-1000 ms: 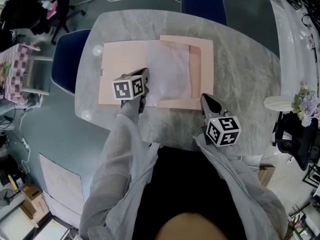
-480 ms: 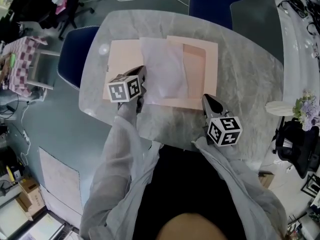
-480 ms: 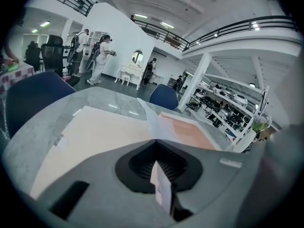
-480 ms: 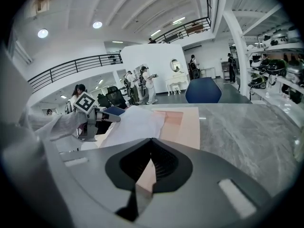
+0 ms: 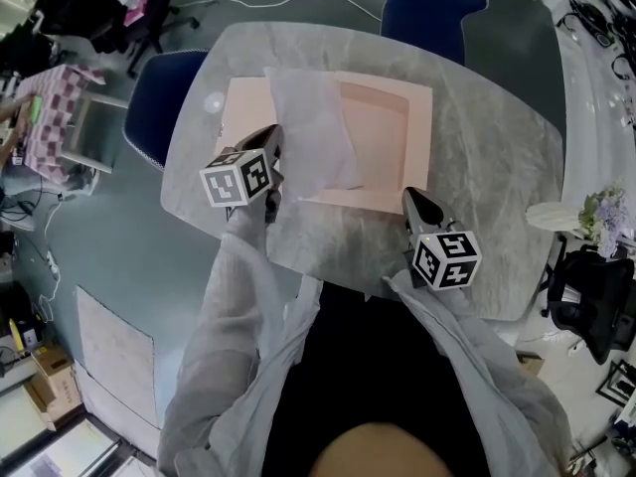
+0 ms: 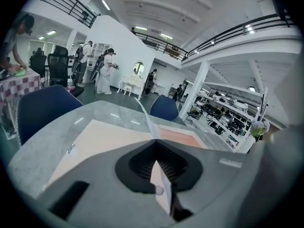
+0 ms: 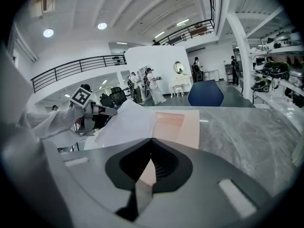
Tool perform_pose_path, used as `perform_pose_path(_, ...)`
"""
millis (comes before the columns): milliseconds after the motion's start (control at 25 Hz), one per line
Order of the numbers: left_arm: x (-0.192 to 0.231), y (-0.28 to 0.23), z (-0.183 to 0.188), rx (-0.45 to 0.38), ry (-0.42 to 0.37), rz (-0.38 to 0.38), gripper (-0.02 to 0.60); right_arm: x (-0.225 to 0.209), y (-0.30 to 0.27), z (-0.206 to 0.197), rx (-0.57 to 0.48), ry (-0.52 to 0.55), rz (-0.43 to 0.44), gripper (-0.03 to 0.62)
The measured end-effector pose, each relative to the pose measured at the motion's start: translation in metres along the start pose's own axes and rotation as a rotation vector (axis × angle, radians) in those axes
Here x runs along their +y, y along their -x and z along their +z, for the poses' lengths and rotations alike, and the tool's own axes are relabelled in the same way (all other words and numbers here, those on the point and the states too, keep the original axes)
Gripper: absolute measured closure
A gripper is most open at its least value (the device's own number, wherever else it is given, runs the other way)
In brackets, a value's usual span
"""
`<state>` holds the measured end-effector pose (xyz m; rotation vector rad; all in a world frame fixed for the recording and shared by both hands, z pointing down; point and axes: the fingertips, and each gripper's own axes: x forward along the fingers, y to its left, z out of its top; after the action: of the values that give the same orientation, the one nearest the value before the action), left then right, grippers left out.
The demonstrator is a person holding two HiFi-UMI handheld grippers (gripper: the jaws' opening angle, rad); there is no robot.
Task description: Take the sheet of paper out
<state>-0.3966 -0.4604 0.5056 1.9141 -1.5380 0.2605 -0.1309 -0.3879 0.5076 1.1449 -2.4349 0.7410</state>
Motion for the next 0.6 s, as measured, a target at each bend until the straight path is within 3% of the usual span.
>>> perform_pose_path(600, -0.083, 0.057, 0.021, -0.148, -0.084, -0.049, 0.584, 0.003, 0.054, -0.008, -0.057, 0.033, 0.044, 0.582)
